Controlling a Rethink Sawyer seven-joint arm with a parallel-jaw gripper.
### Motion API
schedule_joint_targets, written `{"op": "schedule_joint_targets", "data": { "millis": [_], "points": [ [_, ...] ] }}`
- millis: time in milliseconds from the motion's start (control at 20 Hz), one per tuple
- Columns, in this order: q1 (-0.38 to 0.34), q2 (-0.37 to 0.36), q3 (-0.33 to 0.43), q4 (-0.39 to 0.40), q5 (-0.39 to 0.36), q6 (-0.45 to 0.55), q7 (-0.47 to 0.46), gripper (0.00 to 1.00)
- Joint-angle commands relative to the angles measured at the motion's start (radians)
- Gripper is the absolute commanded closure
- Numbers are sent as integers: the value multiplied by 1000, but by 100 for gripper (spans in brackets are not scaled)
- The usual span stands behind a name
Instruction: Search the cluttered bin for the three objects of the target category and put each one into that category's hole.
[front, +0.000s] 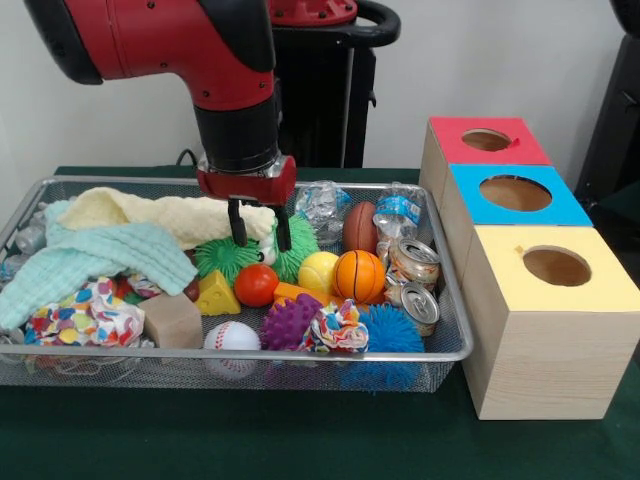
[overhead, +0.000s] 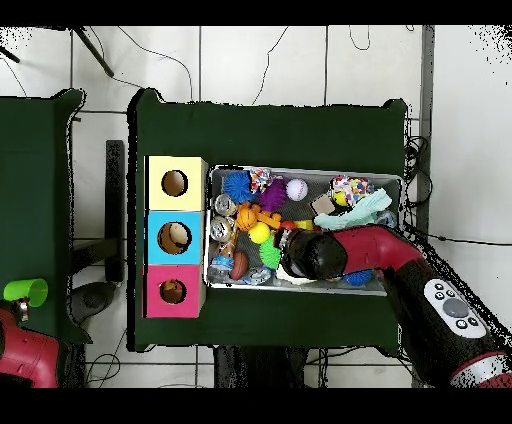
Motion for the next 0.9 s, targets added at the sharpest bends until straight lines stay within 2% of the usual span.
{"op": "schedule_joint_targets", "data": {
  "millis": [50, 200, 250, 450, 650, 750, 900],
  "points": [
    [176, -71, -144, 20, -76, -22, 132, 0],
    [208, -98, -161, 108, -44, -82, 164, 0],
    [214, -144, -156, 168, -16, -97, 163, 0],
    [206, -420, -64, 396, 155, -75, 114, 0],
    [194, -576, -14, 499, 312, -17, 36, 0],
    [199, -644, -24, 529, 373, 13, 3, 0],
    [175, -640, -31, 550, 413, -7, -7, 0]
  ]
}}
